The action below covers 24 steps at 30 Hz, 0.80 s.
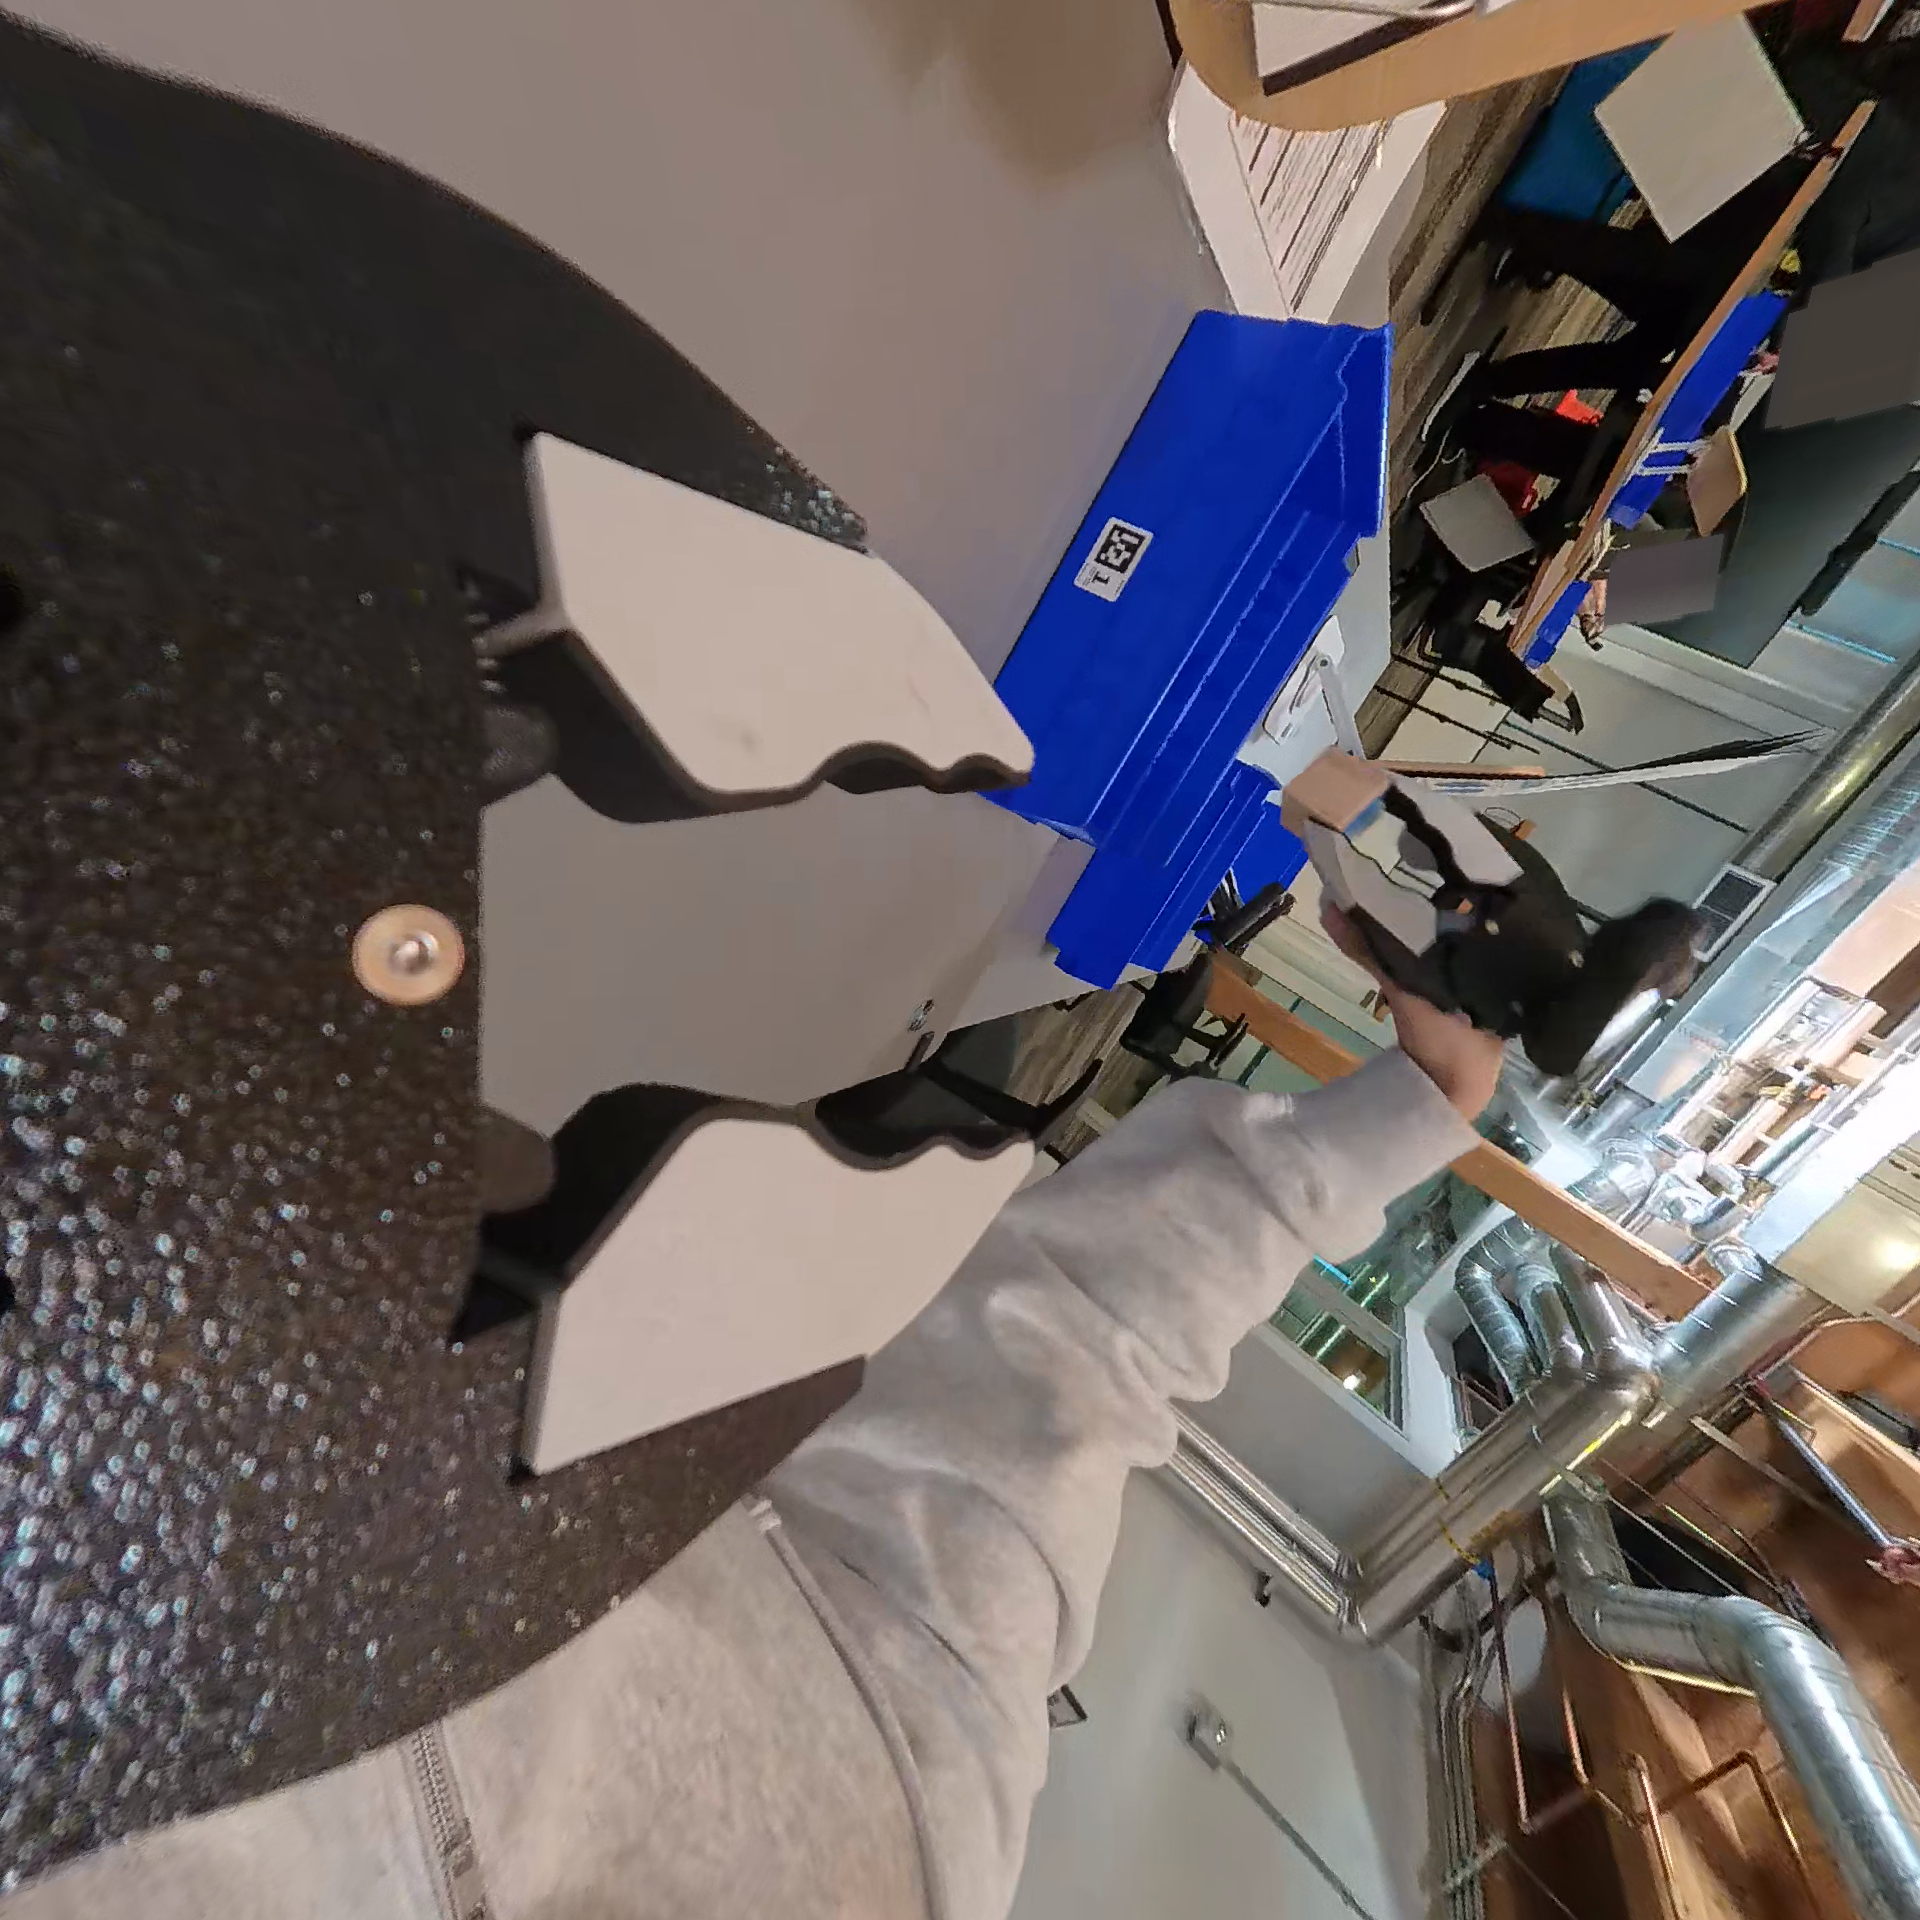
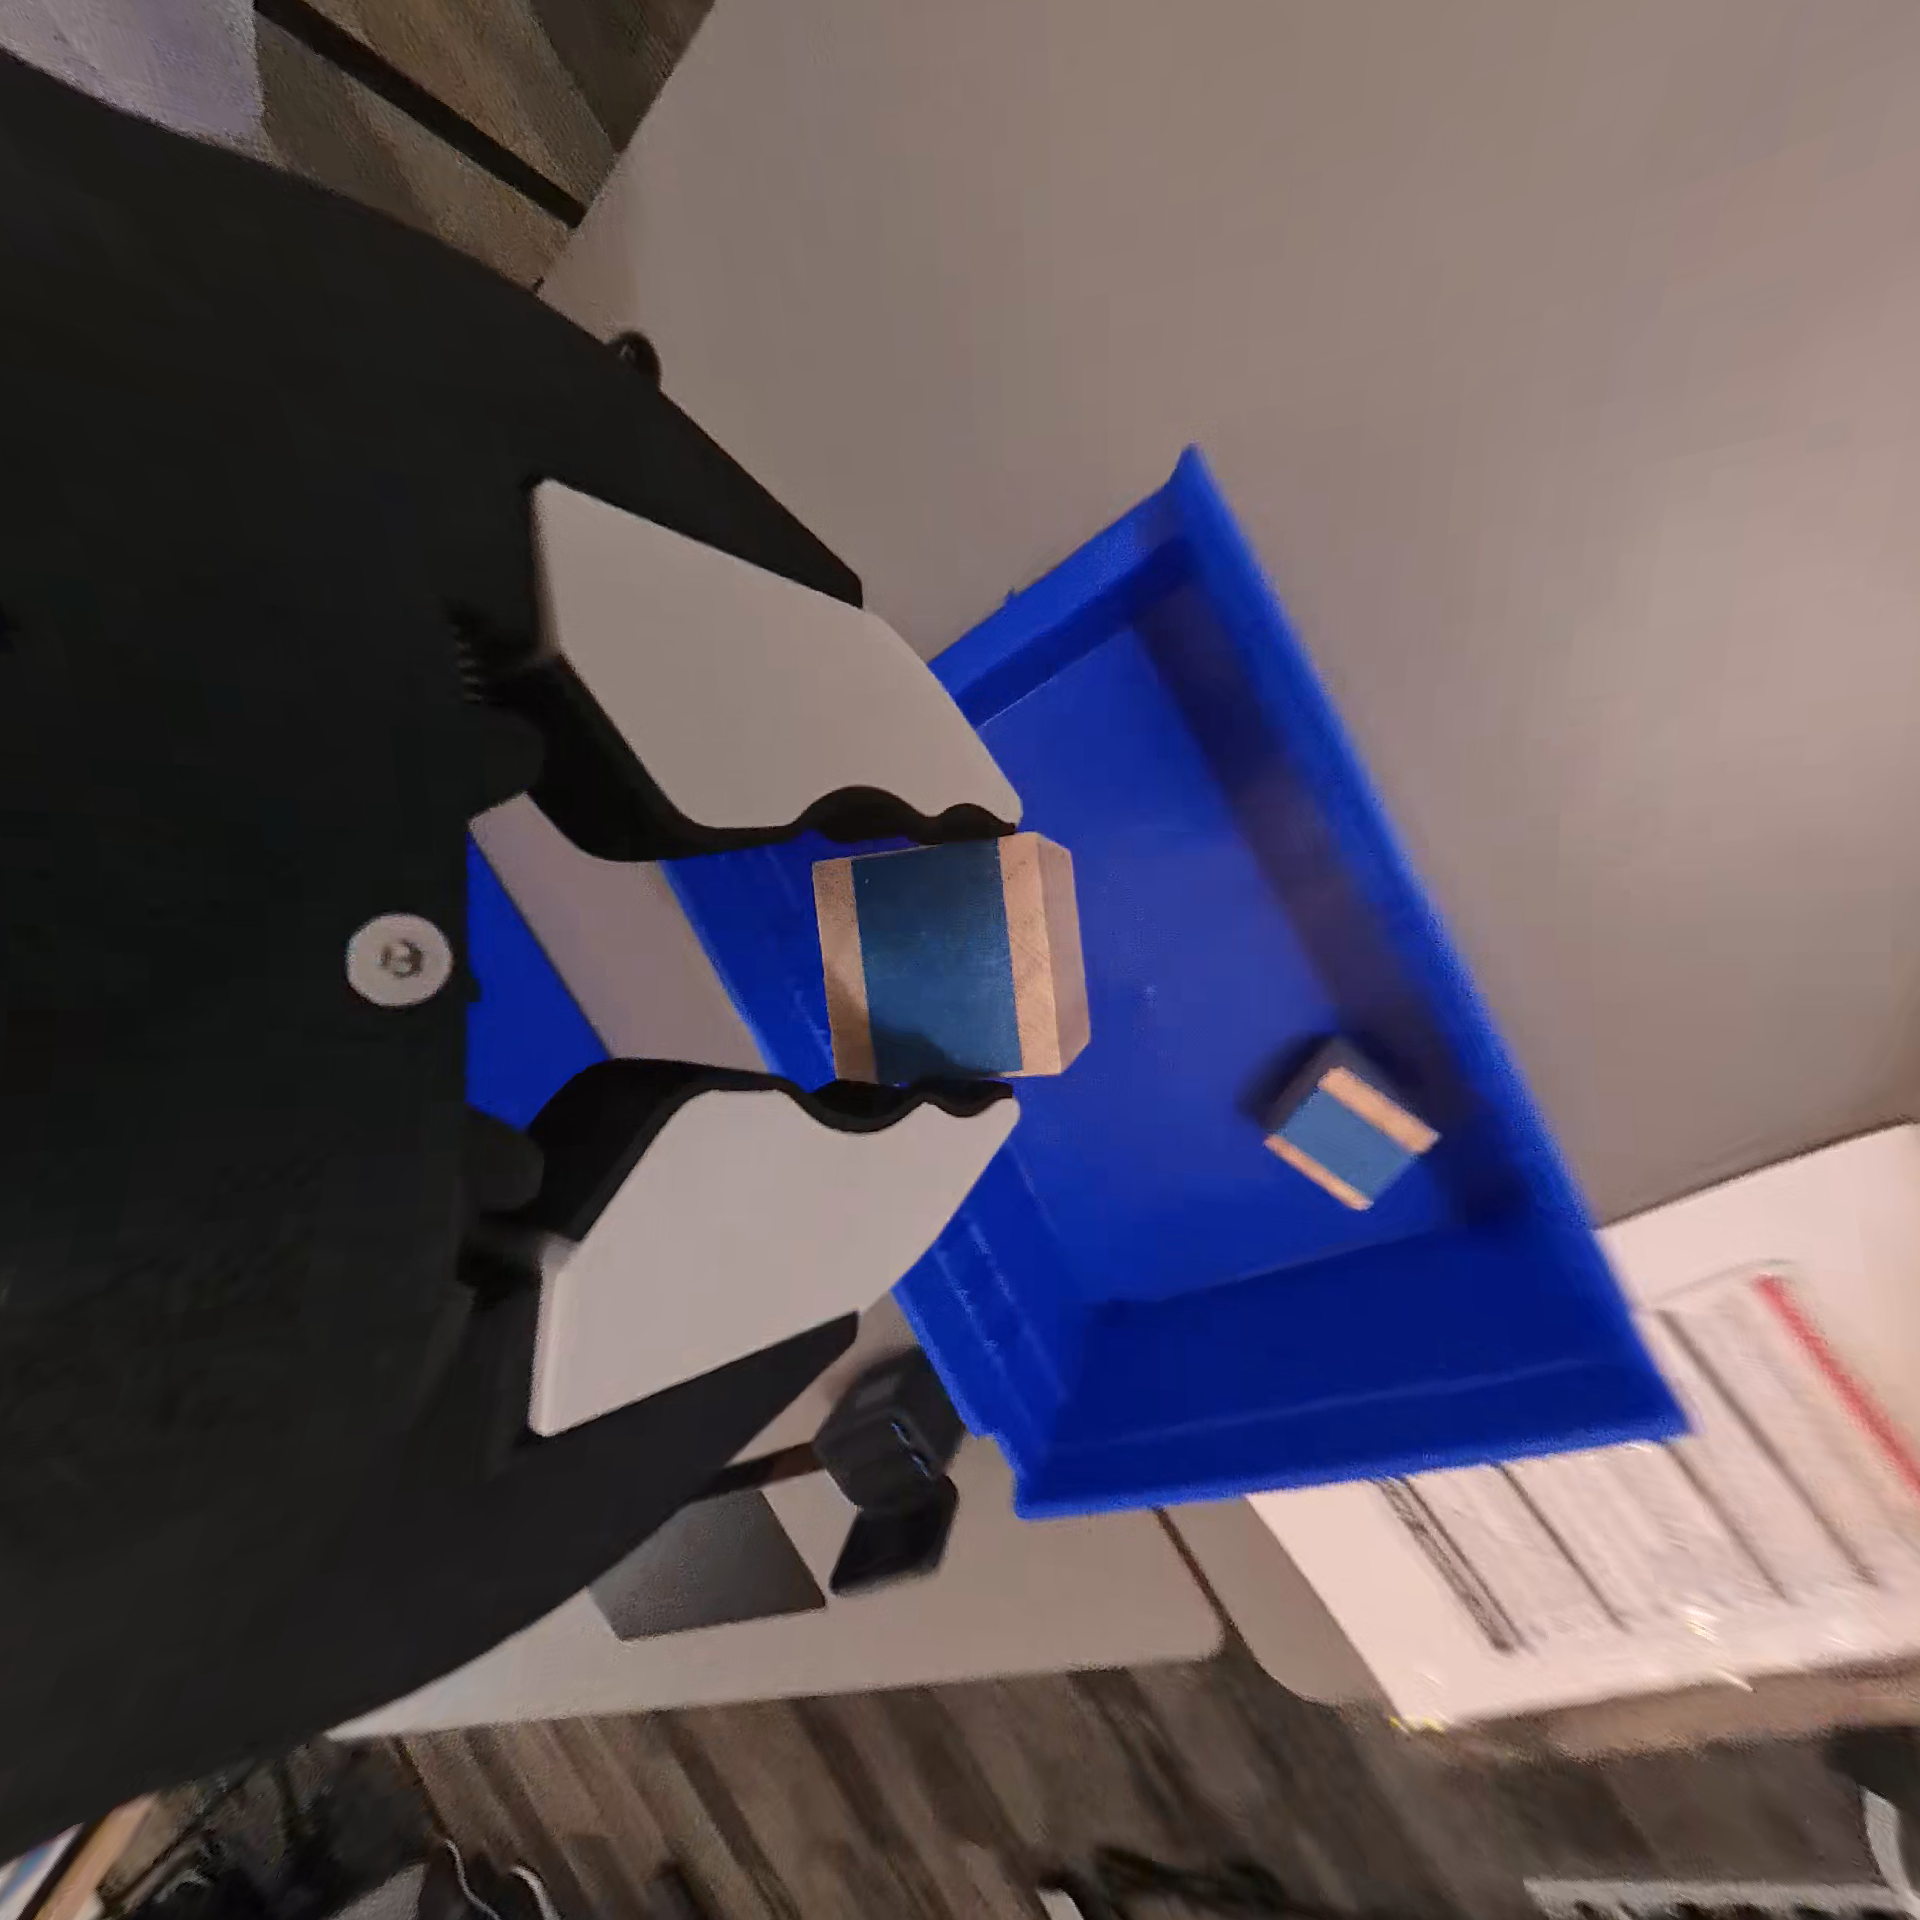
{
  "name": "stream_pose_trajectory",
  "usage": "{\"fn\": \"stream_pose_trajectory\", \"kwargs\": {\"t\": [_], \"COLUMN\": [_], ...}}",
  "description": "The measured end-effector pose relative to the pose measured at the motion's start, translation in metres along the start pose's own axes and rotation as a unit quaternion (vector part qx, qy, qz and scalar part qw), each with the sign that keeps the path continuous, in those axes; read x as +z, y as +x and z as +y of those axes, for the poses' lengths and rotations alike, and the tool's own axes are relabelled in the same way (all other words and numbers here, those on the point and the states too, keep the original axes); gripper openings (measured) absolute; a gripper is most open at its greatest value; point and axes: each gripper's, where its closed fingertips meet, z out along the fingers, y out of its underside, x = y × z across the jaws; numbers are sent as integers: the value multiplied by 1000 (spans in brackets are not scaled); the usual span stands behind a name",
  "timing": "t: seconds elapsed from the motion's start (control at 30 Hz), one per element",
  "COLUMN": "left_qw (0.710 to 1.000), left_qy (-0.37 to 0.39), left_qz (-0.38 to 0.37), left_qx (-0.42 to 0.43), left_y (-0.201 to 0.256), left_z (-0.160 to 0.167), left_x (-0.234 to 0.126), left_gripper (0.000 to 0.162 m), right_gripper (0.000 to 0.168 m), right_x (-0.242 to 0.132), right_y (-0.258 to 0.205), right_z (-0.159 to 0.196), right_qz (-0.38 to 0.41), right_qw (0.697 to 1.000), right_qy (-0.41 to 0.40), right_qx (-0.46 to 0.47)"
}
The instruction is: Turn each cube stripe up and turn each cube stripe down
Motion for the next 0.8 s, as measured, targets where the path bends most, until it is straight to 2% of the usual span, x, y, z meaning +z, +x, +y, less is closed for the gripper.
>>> {"fn": "stream_pose_trajectory", "kwargs": {"t": [0.1,0.23,0.4,0.57,0.8], "left_qw": [1000,1000,999,1000,999], "left_qy": [2,1,5,5,-14], "left_qz": [-3,-10,-21,-19,-29], "left_qx": [12,23,23,6,-7], "left_y": [4,5,0,-8,-23], "left_z": [-3,-6,-7,-5,7], "left_x": [-3,-8,-13,-14,-9], "left_gripper": [58,56,55,53,51], "right_gripper": [44,45,45,45,45], "right_x": [35,75,119,151,184], "right_y": [15,31,62,78,80], "right_z": [20,20,22,10,21], "right_qz": [-30,-53,-48,-38,-82], "right_qw": [999,998,999,998,996], "right_qy": [-24,-13,0,43,22], "right_qx": [8,-10,19,-33,-33]}}
